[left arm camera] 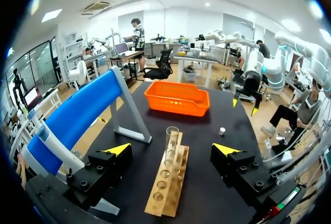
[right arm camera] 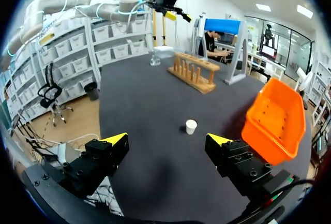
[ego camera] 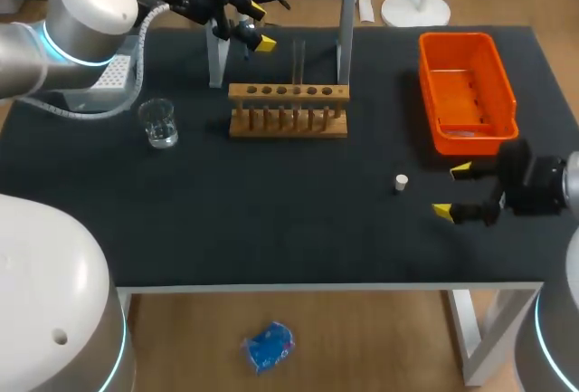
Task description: Invert the test tube, pick up the pipette, mount the tip to pipette, aspirate from beaker and dispense into the tube, eject the tip, return the pipette, and cap with the stopper.
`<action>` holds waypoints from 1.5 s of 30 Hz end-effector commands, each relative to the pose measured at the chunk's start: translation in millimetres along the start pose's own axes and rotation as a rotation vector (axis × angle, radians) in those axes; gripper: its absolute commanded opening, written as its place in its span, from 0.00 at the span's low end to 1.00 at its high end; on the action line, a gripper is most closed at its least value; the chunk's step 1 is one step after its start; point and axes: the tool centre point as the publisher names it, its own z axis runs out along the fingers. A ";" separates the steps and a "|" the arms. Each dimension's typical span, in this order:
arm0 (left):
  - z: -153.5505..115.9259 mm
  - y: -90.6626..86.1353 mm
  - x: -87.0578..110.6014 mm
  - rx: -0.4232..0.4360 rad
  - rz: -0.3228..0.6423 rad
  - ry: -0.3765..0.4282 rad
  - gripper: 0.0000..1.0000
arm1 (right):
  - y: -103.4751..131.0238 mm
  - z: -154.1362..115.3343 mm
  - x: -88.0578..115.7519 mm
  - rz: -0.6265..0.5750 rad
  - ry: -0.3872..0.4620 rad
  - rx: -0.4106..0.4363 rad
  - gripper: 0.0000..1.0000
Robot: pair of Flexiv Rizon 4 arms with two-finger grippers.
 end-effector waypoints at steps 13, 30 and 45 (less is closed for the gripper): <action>-0.8 -0.7 -0.4 -0.005 -0.001 0.003 1.00 | 1.6 3.3 3.4 -0.005 -0.024 0.022 1.00; -0.8 -0.7 -0.4 -0.005 -0.001 0.003 1.00 | -12.7 50.8 -12.2 0.027 -0.040 0.055 1.00; -0.8 -0.7 -0.4 -0.005 -0.001 0.003 1.00 | -8.2 75.7 -24.5 0.016 -0.050 0.069 0.75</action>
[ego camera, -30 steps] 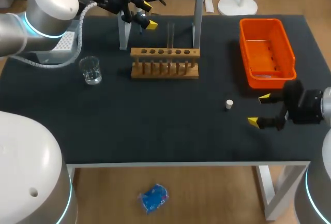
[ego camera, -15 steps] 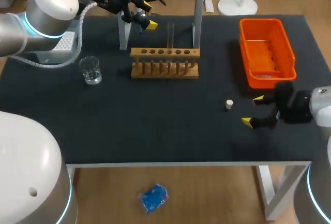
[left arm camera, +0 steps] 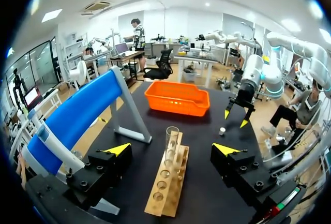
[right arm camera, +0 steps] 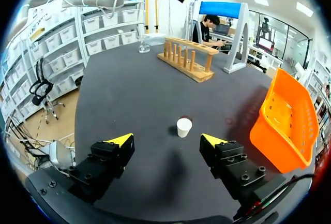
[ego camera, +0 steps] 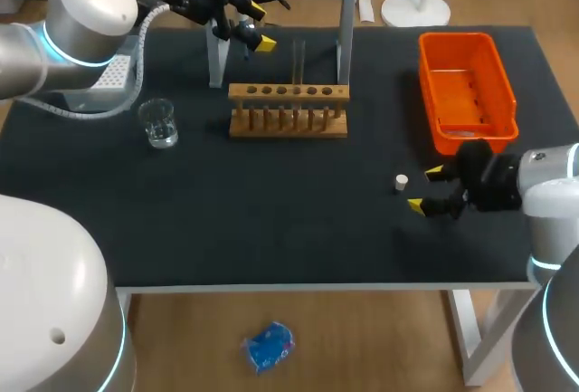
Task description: Invert the test tube, pick up the pipette, mount the tip to pipette, aspirate from beaker and dispense into the tube, eject the tip, return the pipette, and cap with the stopper.
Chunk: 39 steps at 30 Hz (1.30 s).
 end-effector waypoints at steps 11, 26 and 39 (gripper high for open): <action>-0.8 -0.8 -0.8 -0.004 -0.001 0.004 1.00 | 7.5 27.5 -9.3 0.014 0.000 0.003 0.73; -0.8 -0.8 -0.8 -0.004 -0.001 0.004 1.00 | 6.9 43.2 -19.3 0.029 0.006 0.015 0.54; -0.8 -0.8 -0.8 -0.004 -0.001 0.004 1.00 | 9.0 50.8 -25.4 0.039 0.009 0.018 0.49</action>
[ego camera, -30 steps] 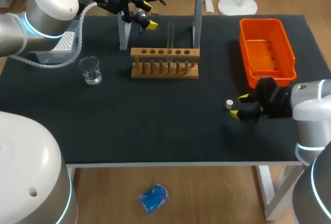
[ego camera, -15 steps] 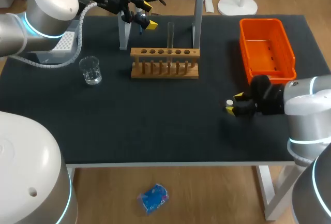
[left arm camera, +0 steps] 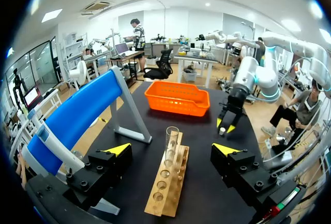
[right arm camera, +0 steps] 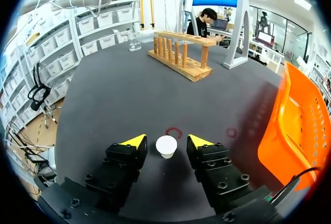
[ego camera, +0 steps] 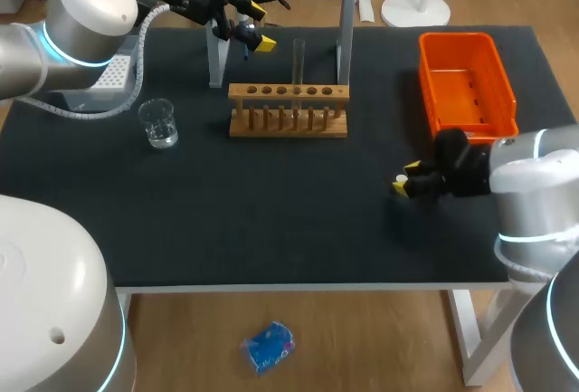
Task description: Invert the test tube, pick up the pipette, mount the tip to pipette, aspirate from beaker and dispense into the tube, eject the tip, return the pipette, and cap with the stopper.
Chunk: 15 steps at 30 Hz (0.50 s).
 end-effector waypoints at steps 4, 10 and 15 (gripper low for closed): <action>-0.7 -0.7 -0.9 -0.004 -0.001 0.004 1.00 | 1.3 5.2 -2.1 -0.002 0.001 0.003 0.47; -0.7 -0.7 -0.9 -0.004 -0.001 0.004 1.00 | 1.1 5.4 -1.9 -0.001 -0.001 0.004 0.45; -0.7 -0.7 -0.9 -0.004 -0.001 0.004 1.00 | -0.7 5.8 -1.3 0.004 0.002 0.006 0.39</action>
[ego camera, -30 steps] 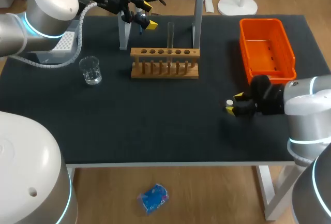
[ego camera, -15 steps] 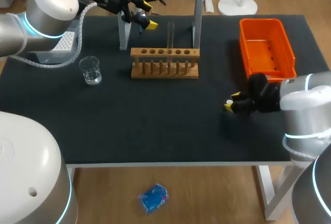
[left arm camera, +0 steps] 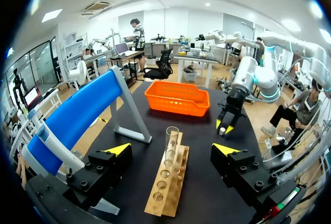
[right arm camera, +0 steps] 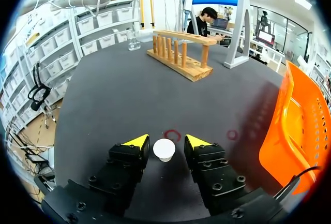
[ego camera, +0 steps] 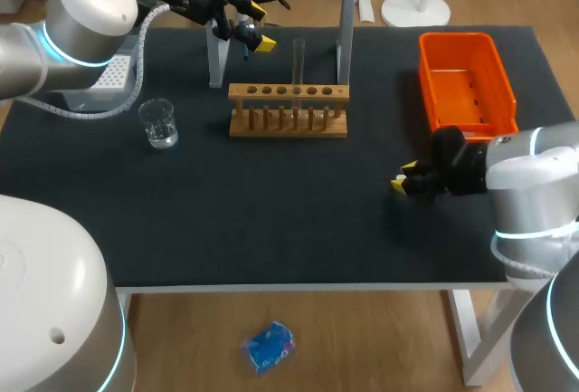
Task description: Invert the test tube, pick up the pipette, mount the tip to pipette, aspirate from beaker and dispense into the tube, eject the tip, return the pipette, and cap with the stopper.
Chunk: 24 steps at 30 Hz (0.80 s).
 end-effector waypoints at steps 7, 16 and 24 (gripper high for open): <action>-0.7 -0.7 -0.9 -0.004 -0.001 0.004 1.00 | -2.1 1.7 1.7 0.003 0.002 0.002 0.16; -0.7 -0.7 -0.9 -0.004 -0.001 0.004 1.00 | 0.4 -0.6 1.1 -0.003 -0.001 -0.002 0.00; -0.7 -0.7 -0.9 -0.004 -0.001 0.004 1.00 | 14.3 -12.7 3.8 -0.042 0.003 -0.012 0.00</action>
